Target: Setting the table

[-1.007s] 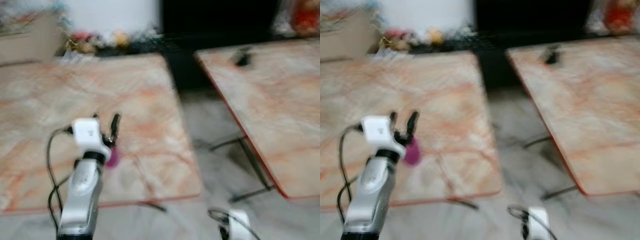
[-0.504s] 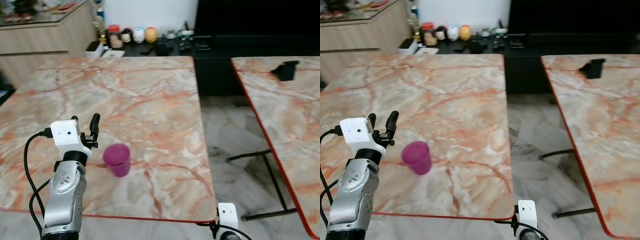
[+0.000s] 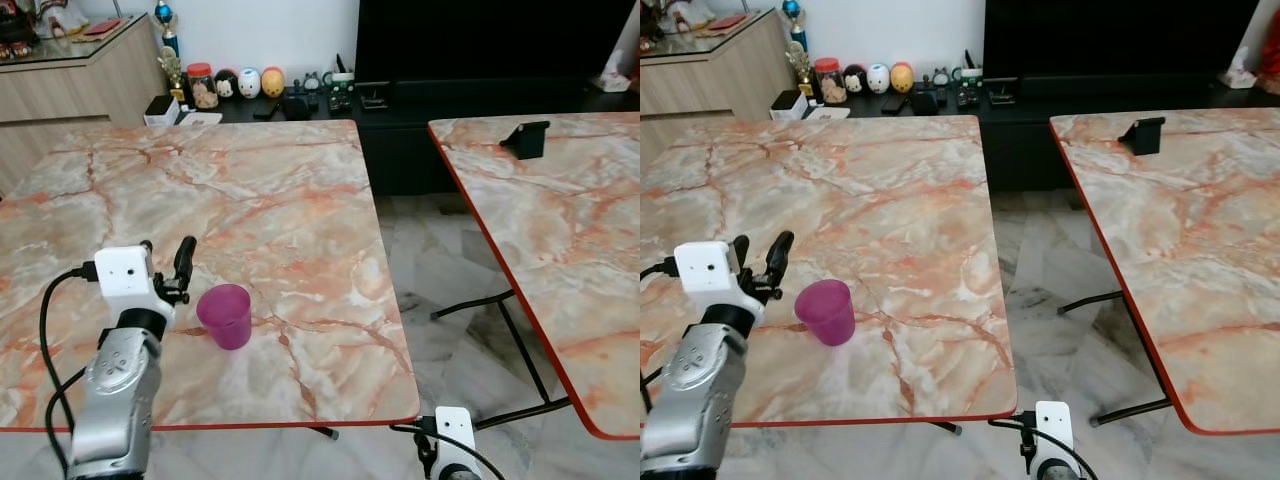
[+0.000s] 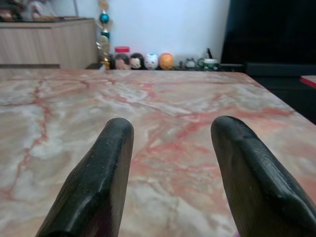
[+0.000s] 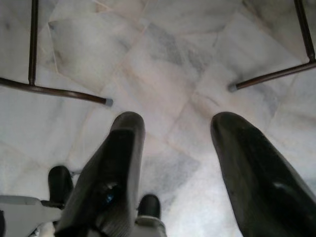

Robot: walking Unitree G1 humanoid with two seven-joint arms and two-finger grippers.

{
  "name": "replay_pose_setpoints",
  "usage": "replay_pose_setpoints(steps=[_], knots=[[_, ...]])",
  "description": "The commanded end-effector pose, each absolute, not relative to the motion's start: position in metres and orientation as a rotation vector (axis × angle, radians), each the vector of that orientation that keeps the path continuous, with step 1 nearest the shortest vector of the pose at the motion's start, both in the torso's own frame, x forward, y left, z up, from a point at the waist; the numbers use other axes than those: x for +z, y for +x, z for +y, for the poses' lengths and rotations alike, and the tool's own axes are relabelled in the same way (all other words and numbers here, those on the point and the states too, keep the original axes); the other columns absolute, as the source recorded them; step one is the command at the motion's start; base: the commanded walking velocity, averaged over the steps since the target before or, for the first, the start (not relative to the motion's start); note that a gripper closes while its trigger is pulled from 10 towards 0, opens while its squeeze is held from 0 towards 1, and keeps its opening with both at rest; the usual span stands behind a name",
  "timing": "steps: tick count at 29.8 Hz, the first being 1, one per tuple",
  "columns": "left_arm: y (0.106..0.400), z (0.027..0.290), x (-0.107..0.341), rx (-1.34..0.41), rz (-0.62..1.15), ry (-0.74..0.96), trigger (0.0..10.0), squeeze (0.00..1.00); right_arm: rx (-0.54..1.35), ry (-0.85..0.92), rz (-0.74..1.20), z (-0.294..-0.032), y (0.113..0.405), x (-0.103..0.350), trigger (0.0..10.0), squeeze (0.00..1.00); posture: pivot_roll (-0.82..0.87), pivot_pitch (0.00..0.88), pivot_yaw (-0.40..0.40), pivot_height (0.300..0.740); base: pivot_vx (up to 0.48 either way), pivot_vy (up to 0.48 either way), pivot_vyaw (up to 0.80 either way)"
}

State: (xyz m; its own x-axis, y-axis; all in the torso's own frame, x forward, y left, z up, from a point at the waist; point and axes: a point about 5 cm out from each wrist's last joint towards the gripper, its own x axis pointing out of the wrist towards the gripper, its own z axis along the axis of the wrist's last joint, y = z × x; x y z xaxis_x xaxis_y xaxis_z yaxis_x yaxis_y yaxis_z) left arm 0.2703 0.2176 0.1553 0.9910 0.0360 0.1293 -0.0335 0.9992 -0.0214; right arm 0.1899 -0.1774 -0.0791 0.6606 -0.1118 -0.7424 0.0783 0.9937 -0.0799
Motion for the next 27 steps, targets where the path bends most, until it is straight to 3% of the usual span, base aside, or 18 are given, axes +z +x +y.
replay_pose_setpoints(steps=[1, 9, 27], knots=[[0.261, 0.226, 0.161, 0.040, -0.123, -0.035, 10.0, 0.00, -0.120, -0.047, 0.857, -0.178, 0.191, -0.079, 10.0, 0.00, -0.03, 0.000, 0.041, 0.740, 0.000, 0.000, 0.00], [0.246, 0.232, 0.157, 0.061, -0.090, -0.029, 10.0, 0.00, -0.133, -0.040, 0.862, -0.178, 0.190, -0.080, 10.0, 0.00, -0.01, 0.000, 0.041, 0.740, 0.000, 0.000, 0.00], [0.253, 0.219, 0.164, 0.025, -0.112, -0.063, 10.0, 0.00, -0.119, -0.022, 0.847, -0.176, 0.190, -0.079, 10.0, 0.00, -0.01, 0.000, 0.045, 0.740, -0.075, 0.000, 0.00]])
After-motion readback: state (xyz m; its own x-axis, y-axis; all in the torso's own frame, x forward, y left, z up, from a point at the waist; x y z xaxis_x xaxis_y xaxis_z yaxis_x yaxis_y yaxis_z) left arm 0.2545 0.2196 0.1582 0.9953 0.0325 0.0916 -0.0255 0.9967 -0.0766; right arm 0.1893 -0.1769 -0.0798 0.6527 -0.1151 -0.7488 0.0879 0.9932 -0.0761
